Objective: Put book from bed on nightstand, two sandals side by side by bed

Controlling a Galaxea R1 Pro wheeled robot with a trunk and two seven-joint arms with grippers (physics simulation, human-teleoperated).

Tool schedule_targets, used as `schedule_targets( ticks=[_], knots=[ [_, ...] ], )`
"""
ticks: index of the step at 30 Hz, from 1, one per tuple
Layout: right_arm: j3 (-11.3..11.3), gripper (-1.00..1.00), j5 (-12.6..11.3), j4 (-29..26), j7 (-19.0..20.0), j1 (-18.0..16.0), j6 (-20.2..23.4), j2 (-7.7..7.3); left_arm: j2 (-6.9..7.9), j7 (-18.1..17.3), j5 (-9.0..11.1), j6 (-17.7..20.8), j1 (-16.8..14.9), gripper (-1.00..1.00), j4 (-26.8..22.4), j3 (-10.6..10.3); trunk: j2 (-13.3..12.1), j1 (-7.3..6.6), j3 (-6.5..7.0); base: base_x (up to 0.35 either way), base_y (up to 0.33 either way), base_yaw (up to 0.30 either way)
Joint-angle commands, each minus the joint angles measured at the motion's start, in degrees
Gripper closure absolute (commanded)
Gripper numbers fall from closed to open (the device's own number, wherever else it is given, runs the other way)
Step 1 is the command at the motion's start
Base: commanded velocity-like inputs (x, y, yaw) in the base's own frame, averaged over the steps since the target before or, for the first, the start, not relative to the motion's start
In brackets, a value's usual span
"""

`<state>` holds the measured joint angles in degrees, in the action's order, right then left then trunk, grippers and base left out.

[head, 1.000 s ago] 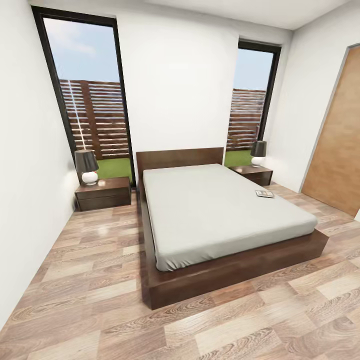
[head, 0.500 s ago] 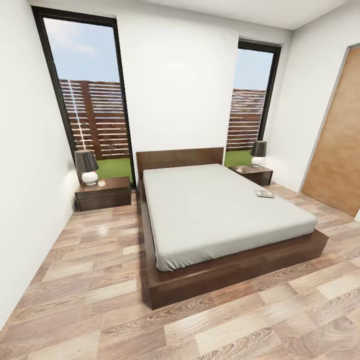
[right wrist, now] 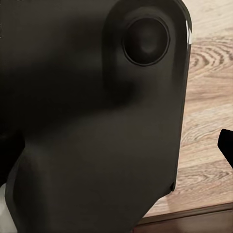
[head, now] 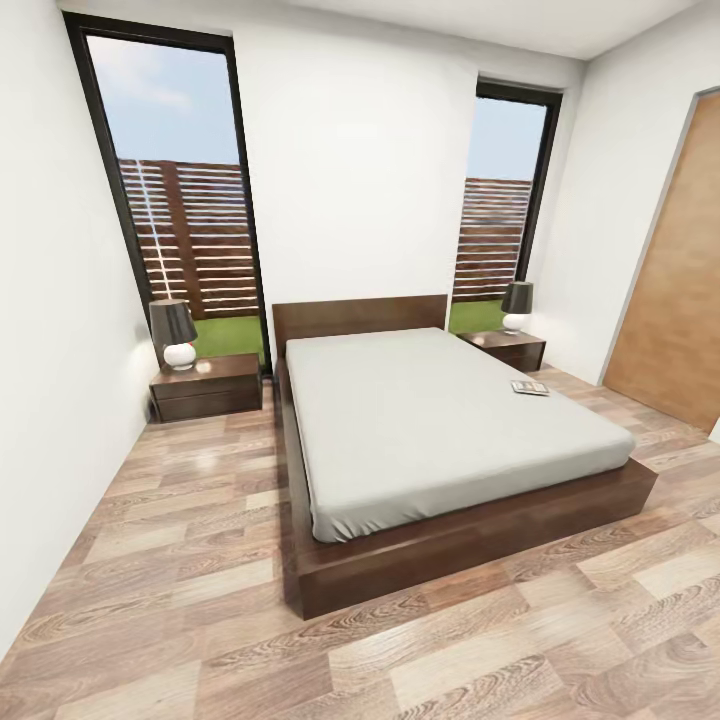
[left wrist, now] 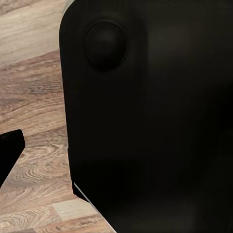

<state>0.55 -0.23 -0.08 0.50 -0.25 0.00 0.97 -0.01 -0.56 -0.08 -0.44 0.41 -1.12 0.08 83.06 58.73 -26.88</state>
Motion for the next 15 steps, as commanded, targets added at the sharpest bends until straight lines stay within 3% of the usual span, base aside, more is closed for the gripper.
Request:
schedule_targets(
  ticks=[1,8,15],
  knots=[
    [-0.05,-1.0,-0.03,-0.01,0.08,-0.02,-0.02,0.0,0.0,-0.06,-0.01,-0.05,0.03,-1.0,-0.1,0.01,0.02,0.0,-0.04,0.0,0.0,0.0],
    [0.0,-1.0,-0.1,-0.01,0.23,-0.02,-0.05,0.0,0.12,-0.06,-0.01,-0.08,0.03,-1.0,-0.1,0.01,0.02,0.0,-0.04,0.0,0.0,-0.036],
    [0.33,-1.0,-0.13,-0.01,0.29,-0.02,-0.09,0.0,0.19,-0.06,-0.01,-0.08,0.03,-1.0,-0.11,0.01,0.02,0.0,-0.04,0.0,0.0,-0.211]
  ],
)
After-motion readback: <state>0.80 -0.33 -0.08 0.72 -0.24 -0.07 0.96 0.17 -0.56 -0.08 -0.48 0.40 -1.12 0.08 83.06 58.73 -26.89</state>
